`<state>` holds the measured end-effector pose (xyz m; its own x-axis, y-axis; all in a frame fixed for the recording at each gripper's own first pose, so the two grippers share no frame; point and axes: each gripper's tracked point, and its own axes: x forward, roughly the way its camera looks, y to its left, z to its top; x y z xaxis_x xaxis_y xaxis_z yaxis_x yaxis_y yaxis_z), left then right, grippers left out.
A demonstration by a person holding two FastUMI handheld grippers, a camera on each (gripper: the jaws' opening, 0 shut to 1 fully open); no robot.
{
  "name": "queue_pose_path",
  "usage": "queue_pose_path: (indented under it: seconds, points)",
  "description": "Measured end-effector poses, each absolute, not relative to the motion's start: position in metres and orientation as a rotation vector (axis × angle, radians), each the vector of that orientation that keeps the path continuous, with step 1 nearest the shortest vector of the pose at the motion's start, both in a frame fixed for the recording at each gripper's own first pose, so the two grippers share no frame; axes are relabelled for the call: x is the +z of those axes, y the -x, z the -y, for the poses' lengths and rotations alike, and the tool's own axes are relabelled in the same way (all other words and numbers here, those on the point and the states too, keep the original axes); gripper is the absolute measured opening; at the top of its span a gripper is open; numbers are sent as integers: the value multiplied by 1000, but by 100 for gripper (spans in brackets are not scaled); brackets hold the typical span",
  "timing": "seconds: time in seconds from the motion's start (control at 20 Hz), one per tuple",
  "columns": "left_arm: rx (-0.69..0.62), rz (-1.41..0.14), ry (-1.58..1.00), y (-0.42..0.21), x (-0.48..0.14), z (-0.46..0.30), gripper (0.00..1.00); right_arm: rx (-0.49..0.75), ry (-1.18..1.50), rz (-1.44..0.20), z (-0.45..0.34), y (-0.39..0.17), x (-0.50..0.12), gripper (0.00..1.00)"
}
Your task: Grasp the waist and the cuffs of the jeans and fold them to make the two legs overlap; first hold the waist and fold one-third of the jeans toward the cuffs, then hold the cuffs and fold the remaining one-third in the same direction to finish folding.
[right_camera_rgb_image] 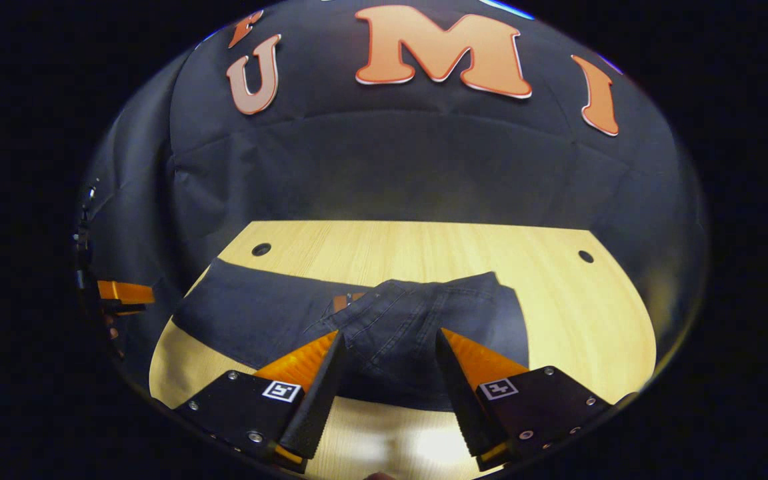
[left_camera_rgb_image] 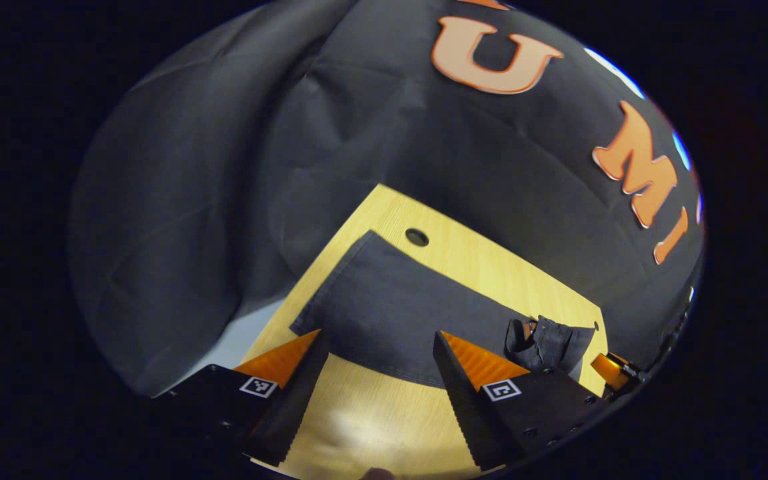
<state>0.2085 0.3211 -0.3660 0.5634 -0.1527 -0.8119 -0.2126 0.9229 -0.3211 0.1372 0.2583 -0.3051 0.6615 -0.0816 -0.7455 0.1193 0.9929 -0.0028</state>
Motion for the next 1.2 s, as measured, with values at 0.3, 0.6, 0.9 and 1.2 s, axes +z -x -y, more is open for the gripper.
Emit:
queue_pose_path:
  seconds: [0.3,0.6,0.9,1.2]
  points:
    - [139,-1194,486,-223,-425,-332,96,-268,-9,-722,-212,-120,-242,90]
    - [290,-1364,510,-221,-461,-351,96,-459,2,-613,-145,-82,-179,91]
    - [461,-1453,436,-214,-473,-363,96,-597,71,-539,-98,-39,-118,92]
    - [554,-1471,378,-216,-475,-362,94,-666,124,-448,-80,-14,-61,93]
